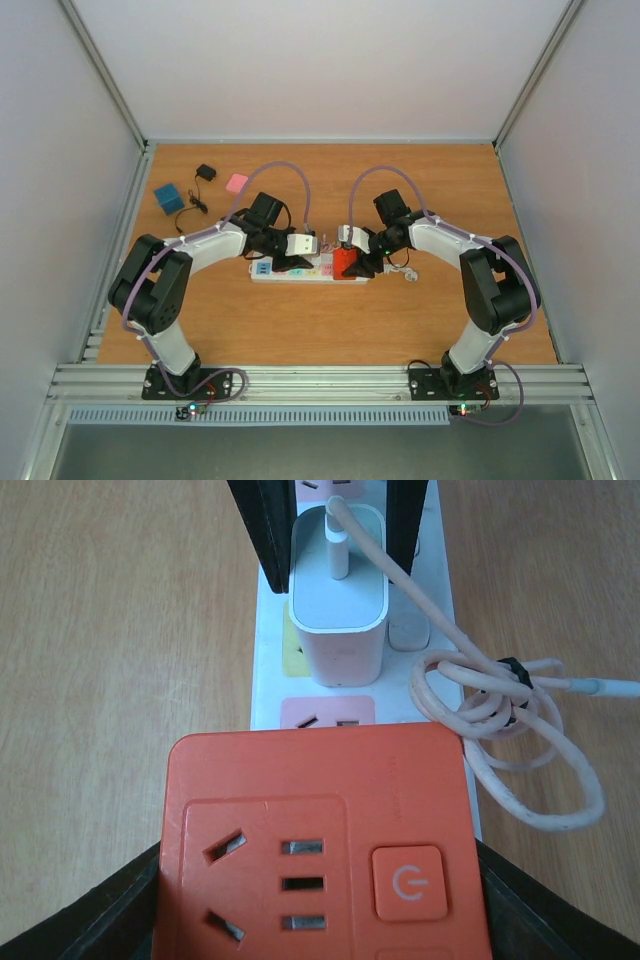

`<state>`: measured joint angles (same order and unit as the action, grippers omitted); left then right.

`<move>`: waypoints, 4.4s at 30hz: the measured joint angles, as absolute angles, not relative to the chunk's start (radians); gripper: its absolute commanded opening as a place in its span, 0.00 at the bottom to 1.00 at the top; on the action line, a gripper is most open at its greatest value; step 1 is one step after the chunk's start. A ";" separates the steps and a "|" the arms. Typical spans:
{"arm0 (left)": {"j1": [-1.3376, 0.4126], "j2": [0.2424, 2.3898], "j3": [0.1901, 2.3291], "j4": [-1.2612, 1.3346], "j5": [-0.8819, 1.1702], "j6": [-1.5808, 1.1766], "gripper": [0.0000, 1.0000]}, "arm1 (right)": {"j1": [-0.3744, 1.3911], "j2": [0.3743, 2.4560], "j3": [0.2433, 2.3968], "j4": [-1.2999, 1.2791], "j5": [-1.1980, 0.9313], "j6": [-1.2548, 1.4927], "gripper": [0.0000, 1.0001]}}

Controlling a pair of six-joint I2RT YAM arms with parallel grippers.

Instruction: Pull the plug off the socket

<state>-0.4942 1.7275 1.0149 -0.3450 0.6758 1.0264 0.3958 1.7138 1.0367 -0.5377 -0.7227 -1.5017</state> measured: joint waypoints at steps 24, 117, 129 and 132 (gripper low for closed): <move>-0.483 1.710 1.019 -0.348 0.726 0.907 0.18 | 0.400 1.714 1.037 -0.539 -0.719 -1.502 0.35; 0.161 2.039 1.418 -0.814 0.849 0.556 0.23 | 0.405 1.761 1.107 -0.592 -0.705 -1.501 0.38; 0.069 1.931 1.430 -0.877 0.943 0.601 0.22 | 0.405 1.761 1.108 -0.593 -0.705 -1.500 0.38; 0.072 1.936 1.443 -0.878 0.957 0.578 0.22 | 0.405 1.761 1.108 -0.593 -0.704 -1.500 0.38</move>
<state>0.0723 1.9358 1.4425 -0.8780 0.9565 0.5781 0.4053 1.7615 1.1080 -0.5930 -0.7044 -1.5002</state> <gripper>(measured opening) 0.294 0.660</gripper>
